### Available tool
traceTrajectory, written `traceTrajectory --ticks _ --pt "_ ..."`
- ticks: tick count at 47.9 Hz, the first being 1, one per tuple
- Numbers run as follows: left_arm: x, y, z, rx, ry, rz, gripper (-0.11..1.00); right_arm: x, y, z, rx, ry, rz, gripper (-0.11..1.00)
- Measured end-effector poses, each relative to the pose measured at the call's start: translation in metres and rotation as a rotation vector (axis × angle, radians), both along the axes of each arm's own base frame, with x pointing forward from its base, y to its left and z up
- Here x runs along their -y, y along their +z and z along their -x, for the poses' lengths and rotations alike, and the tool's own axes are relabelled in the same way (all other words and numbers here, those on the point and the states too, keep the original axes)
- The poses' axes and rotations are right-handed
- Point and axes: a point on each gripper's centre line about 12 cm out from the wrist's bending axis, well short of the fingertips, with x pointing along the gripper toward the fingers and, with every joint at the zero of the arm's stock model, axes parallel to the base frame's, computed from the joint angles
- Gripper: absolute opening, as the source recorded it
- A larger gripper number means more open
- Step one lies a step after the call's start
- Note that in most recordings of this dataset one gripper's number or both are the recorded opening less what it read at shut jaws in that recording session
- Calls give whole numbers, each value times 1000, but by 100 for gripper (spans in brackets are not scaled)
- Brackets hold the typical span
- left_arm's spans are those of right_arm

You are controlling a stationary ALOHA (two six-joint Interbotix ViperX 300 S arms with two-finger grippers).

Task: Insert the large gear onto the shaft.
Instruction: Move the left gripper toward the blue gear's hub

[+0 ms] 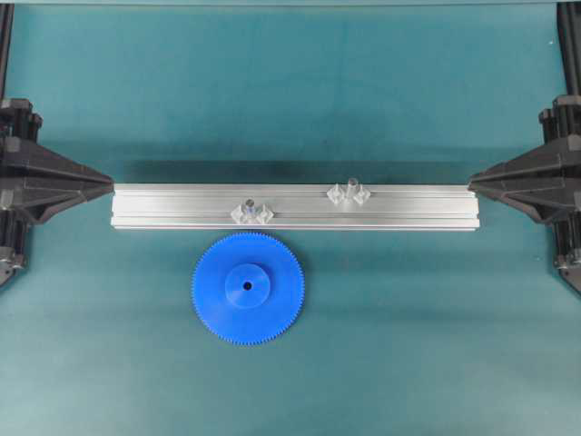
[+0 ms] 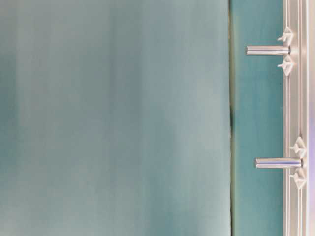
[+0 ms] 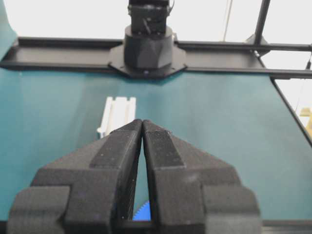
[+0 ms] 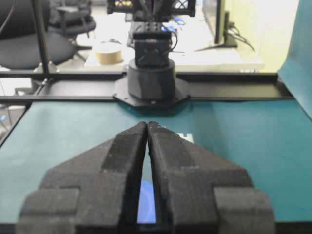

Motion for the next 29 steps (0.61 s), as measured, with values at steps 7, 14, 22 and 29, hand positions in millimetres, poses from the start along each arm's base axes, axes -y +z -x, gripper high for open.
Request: traceTrajectory --ticks 7,14,22,29 --pt "3 -1 -6 -69 -19 41 0 0 -10 -2 -87 -2 -15 17" --pt "10 -5 -16 -194 -47 48 0 0 -13 -4 -207 -2 -46 12" --pt "23 -8 -34 -332 -91 47 0 0 -14 -8 -328 -4 -73 13" --pt "31 -12 -57 -427 -108 60 0 0 -21 -16 -408 -7 -88 18"
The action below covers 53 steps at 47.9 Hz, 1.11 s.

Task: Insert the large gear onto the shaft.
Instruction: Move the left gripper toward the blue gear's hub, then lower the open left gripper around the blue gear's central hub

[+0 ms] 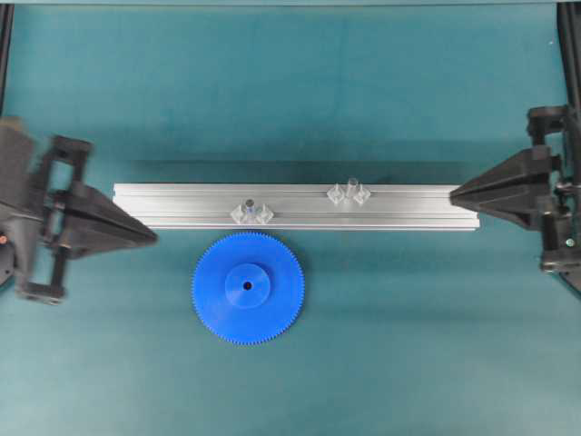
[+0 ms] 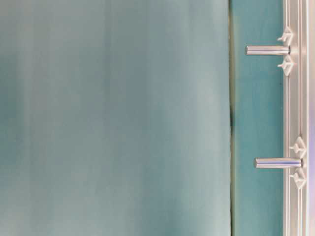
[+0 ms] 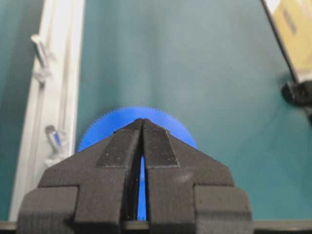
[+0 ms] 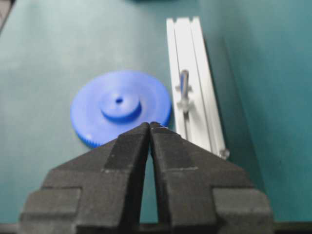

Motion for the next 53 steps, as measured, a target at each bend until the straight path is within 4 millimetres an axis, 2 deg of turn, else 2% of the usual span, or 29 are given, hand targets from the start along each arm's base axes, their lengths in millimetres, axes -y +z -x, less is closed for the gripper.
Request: traceTrajectory --ticks 9,16,21,24,28,40,43,53 --pt "4 -10 -25 -107 8 17 0 1 -9 -8 -52 -4 -3 35" --pt "10 -6 -42 -162 5 26 0 1 -10 -6 -66 -3 -2 67" --pt "13 -9 -51 -196 -2 20 3 1 -9 -5 -67 -4 1 79" --pt "15 -17 -54 -222 -4 19 9 1 -8 -4 -61 -4 0 80" --pt "18 -28 -59 -260 -4 22 24 1 -9 -2 -60 -4 1 80" --pt "23 -56 -74 -348 -6 17 88 1 -14 7 -60 -3 3 80" --pt "24 -61 -79 -367 -5 14 93 1 -15 9 -58 -5 1 80" --pt "29 -79 -105 -445 -5 -3 92 1 -20 12 -91 -3 1 80"
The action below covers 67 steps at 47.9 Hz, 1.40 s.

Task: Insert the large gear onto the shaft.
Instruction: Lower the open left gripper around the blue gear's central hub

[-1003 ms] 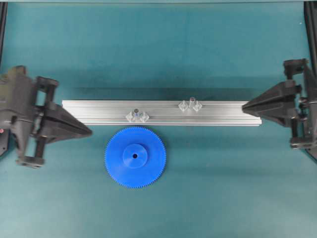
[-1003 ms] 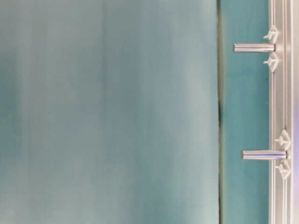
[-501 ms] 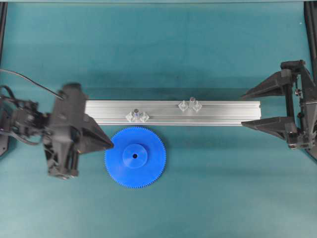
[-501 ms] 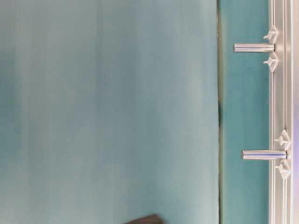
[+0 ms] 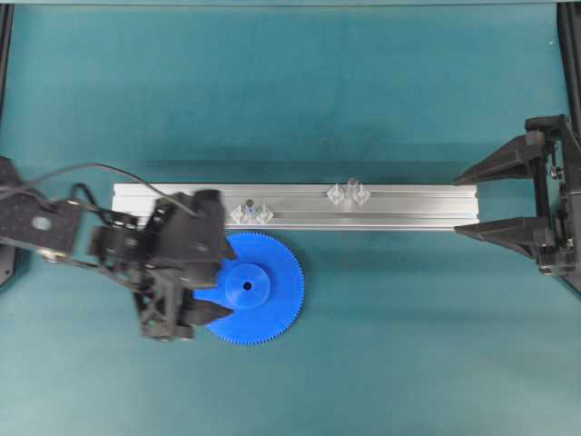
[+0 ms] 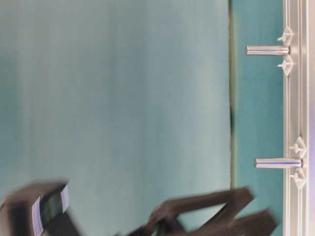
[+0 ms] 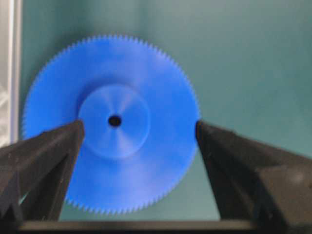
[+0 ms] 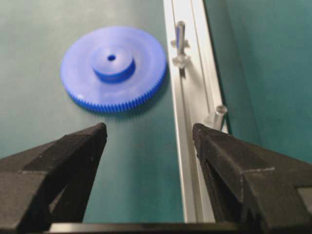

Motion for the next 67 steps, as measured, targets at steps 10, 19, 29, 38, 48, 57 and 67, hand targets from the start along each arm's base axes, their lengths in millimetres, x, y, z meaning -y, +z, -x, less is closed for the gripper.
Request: traceTrajectory --ticks 10,19,29,38,48,57,67 --pt "4 -21 -19 -70 -11 -22 92 0 1 3 8 1 1 80" --pt "5 -39 -26 -165 -23 -49 93 0 5 6 25 0 0 81" --pt "4 -54 -30 -256 -68 -101 93 0 2 10 14 1 0 81" --pt "-8 -55 -37 -260 -36 -97 93 -1 2 10 12 4 0 81" --pt "-19 -54 -41 -257 -9 -96 93 -2 3 10 12 11 0 81" --pt "-18 -60 -41 -277 -10 -96 93 -2 1 11 8 11 -3 81" --pt "-7 -65 -40 -289 -37 -101 93 -2 1 12 12 11 -3 81"
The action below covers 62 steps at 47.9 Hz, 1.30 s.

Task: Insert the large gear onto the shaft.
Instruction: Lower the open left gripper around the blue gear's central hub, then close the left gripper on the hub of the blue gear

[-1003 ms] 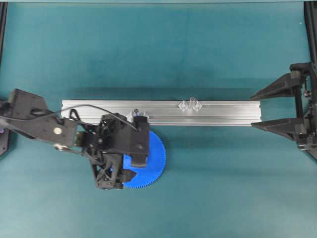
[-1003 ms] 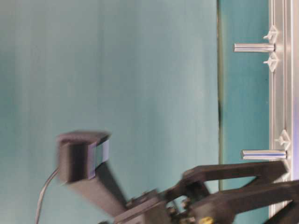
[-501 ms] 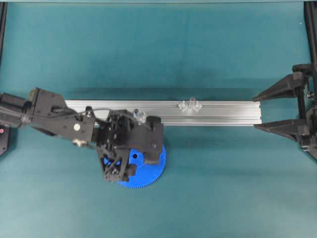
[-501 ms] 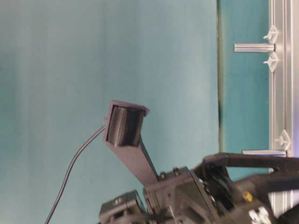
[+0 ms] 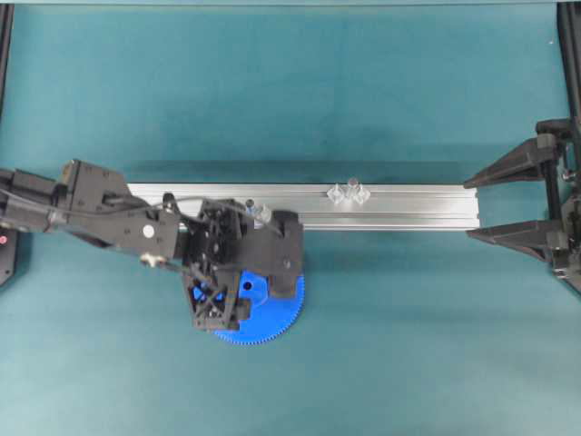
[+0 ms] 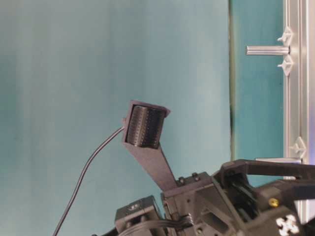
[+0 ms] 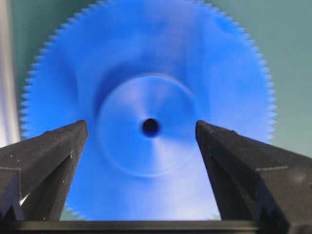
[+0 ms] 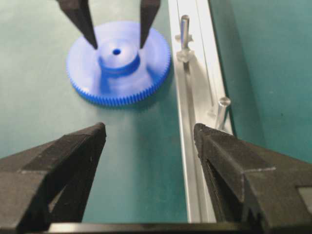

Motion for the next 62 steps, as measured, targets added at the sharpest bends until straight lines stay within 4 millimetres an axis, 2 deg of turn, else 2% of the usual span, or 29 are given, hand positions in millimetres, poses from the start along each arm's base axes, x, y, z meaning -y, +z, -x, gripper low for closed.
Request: traceTrajectory --ticks 41,62 --pt "0 -18 -3 -45 -2 -9 93 0 -1 2 6 1 -1 80" --pt "0 -19 -4 -47 5 -5 93 0 0 2 9 -1 -1 80"
